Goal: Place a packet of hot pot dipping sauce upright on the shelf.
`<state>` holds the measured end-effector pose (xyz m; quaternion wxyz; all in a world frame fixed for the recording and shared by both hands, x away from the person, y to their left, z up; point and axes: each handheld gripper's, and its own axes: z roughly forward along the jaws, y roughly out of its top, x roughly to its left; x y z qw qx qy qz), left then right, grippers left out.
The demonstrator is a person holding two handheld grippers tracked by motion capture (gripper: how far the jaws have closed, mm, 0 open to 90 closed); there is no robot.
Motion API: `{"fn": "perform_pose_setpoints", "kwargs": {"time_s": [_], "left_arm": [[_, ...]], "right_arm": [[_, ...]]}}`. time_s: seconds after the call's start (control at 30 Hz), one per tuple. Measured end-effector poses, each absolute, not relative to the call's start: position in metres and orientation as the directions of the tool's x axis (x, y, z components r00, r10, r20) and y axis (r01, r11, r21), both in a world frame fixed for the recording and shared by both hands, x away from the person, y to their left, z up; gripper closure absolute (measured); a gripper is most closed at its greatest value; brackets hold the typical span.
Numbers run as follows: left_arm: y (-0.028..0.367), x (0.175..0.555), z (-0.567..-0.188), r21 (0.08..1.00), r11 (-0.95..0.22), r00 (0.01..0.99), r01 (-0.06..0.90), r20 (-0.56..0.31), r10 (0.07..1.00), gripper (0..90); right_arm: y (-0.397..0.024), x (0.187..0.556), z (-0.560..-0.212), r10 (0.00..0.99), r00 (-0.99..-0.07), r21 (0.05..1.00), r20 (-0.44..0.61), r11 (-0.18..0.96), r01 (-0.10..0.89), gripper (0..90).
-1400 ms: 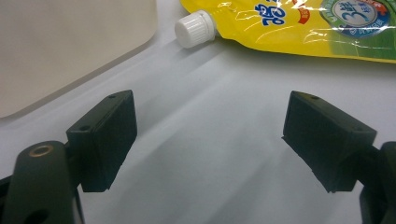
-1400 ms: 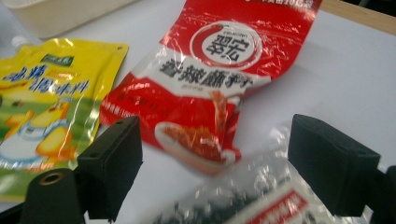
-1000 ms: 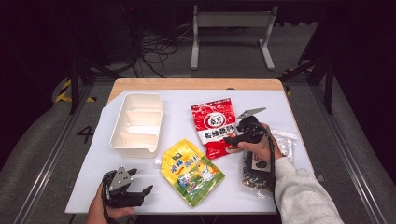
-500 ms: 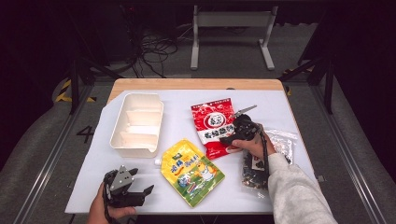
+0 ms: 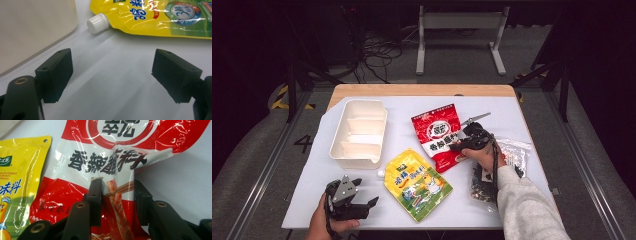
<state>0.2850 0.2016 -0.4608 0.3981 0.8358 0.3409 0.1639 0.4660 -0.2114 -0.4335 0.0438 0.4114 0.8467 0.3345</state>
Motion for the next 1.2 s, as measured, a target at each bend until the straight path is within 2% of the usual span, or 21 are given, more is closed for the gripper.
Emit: {"fn": "perform_pose_setpoints", "kwargs": {"time_s": [0.17,0.43,0.63,0.97,1.1,1.2], "left_arm": [[0.202,0.286,-0.458,0.781,-0.444,0.715,0.44,-0.005,0.699,18.5],[0.199,0.285,-0.448,0.802,-0.418,0.724,0.426,-0.026,0.689,18.3],[0.189,0.292,-0.428,0.831,-0.394,0.749,0.393,-0.041,0.661,18.4],[0.139,0.327,-0.394,0.865,-0.374,0.793,0.335,-0.045,0.608,17.3],[0.119,0.348,-0.387,0.868,-0.344,0.802,0.357,-0.097,0.589,17.5],[0.104,0.362,-0.385,0.863,-0.353,0.804,0.361,-0.096,0.587,17.6]], "right_arm": [[-0.211,0.46,-0.432,0.718,-0.673,0.62,0.178,0.449,0.643,69.8],[-0.216,0.447,-0.426,0.708,-0.686,0.675,0.17,0.423,0.604,71.0],[-0.225,0.429,-0.412,0.695,-0.706,0.749,0.137,0.394,0.533,71.3],[-0.231,0.404,-0.399,0.674,-0.729,0.835,0.121,0.328,0.441,71.4],[-0.228,0.399,-0.399,0.673,-0.731,0.848,0.112,0.32,0.424,71.4],[-0.222,0.391,-0.399,0.661,-0.745,0.866,0.093,0.315,0.387,71.4]]}}
